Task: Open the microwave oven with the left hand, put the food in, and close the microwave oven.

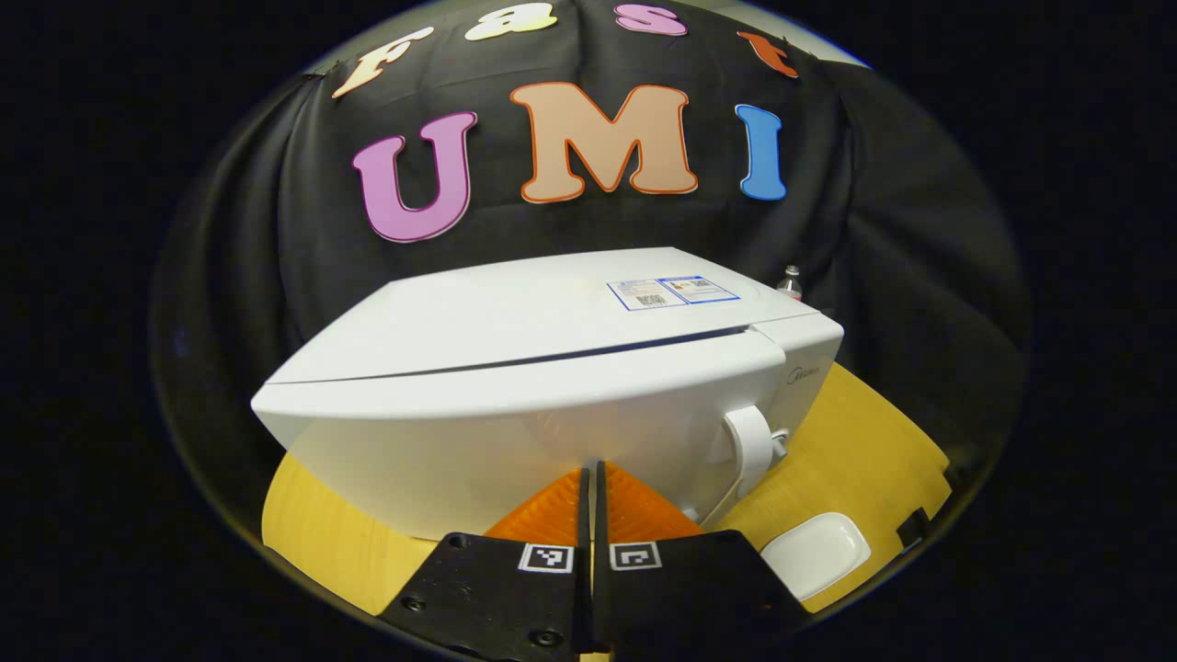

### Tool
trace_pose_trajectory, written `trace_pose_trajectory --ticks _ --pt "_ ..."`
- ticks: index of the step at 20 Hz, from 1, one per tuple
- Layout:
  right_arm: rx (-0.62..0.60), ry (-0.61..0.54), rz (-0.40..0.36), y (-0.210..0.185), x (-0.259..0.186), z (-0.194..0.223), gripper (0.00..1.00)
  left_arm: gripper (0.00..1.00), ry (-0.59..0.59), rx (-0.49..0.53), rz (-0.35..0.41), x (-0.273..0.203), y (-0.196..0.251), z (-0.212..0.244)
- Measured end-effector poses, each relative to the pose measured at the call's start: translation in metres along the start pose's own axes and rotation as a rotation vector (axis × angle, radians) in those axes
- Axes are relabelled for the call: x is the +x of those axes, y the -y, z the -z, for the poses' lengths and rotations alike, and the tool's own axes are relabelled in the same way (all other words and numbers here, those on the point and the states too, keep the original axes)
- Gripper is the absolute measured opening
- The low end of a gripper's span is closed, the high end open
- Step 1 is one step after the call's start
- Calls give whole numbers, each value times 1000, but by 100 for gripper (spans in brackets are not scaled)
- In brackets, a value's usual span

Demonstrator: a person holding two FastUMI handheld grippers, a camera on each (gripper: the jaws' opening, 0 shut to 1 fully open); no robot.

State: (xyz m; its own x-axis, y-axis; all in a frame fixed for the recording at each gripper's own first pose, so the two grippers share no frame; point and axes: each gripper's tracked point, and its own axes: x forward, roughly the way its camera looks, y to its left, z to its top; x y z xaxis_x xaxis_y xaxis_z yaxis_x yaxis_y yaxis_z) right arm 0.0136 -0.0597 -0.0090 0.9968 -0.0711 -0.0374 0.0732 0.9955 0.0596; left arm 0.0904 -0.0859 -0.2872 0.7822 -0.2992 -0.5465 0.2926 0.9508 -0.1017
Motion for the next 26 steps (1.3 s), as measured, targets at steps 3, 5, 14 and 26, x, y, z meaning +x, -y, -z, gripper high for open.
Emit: trace_pose_trajectory --ticks 3,5,14,26 --pt "0 -17 -21 -6 3 5 96 0 -52 16 66 6 19 9" --pt "-5 -22 -25 -6 3 5 96 0 -28 56 73 7 20 5" --pt "-24 -34 -41 -12 4 11 96 1 -9 89 16 -2 10 3" --pt "-71 -63 -112 -40 4 27 97 96 501 92 -53 -194 2 -147"
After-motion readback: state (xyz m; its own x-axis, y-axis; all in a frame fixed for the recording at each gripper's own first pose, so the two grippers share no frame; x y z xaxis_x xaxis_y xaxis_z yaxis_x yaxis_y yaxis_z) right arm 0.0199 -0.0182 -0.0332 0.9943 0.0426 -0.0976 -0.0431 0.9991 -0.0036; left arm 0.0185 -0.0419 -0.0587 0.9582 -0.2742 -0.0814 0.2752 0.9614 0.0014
